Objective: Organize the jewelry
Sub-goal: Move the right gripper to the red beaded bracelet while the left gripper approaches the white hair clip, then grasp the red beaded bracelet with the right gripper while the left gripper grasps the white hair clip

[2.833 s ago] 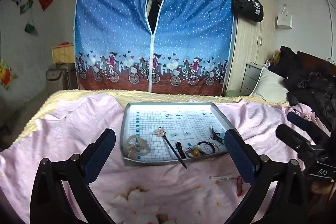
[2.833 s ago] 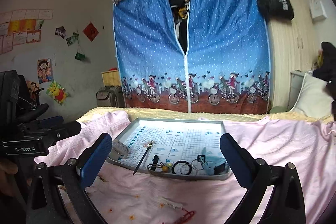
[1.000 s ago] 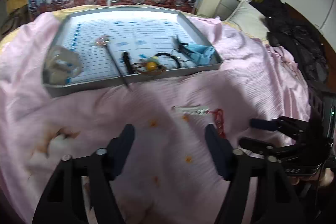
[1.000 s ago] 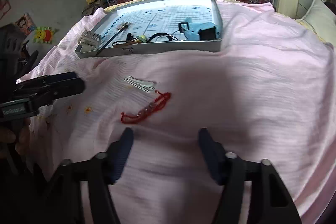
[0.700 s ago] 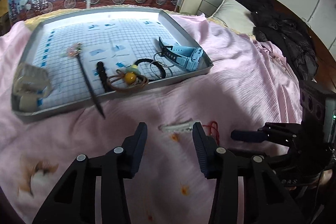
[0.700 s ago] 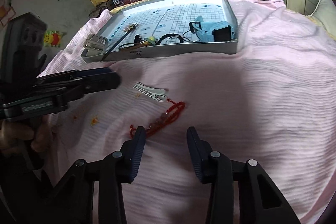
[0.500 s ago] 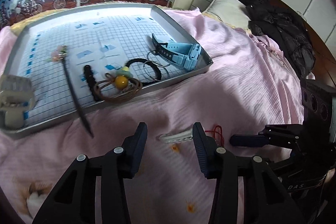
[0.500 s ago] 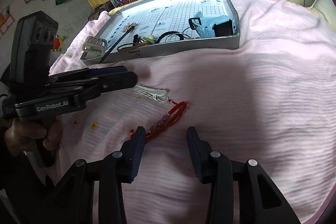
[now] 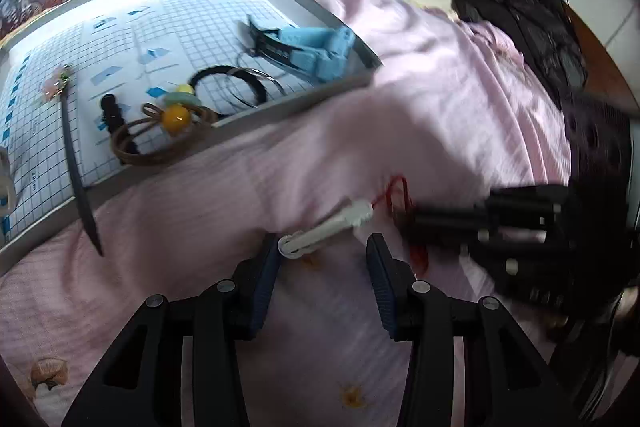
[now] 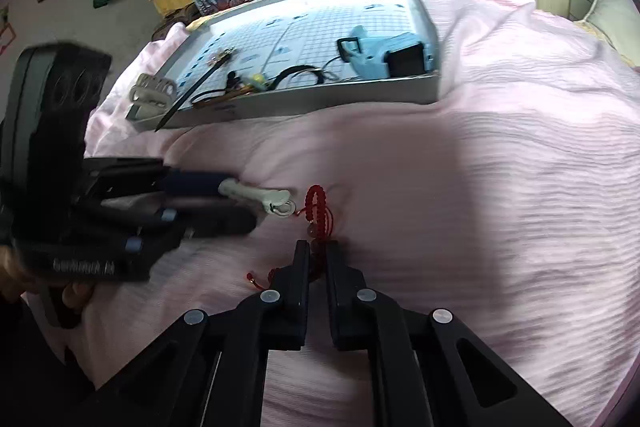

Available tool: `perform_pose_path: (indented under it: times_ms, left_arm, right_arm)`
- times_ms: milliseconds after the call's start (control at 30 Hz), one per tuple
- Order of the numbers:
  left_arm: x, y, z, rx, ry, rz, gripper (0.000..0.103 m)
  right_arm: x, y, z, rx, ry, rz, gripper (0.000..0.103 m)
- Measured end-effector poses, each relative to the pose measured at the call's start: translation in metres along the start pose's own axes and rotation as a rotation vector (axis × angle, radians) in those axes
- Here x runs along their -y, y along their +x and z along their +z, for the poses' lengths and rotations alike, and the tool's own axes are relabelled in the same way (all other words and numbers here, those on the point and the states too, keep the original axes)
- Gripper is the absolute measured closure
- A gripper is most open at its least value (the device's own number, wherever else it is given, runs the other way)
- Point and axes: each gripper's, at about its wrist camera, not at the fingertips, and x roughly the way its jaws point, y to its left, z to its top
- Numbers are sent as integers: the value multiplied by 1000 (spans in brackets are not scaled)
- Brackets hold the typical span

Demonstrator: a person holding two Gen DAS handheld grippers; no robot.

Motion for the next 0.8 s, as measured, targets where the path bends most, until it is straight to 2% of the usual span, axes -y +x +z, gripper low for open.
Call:
perform_pose_path:
  times_ms: [233,433,600,633,800]
  left_arm:
    - [7,7,-3,0,47,57,64]
    - [15,19,7,7,84,112,64]
    - [16,22,6,7,98,92,64]
    - [16,21,6,9,98,89,69]
    - [24,19,3,3,115,81,69]
  right_arm:
    - [6,-3,2,11,42,-21,96]
    - [10,-2,1,7,65,-31,96]
    - [14,0,1,8,71,-38,97]
    - [15,0,1,10,74,-35,97]
    - [19,-4,1,26,105,1,96]
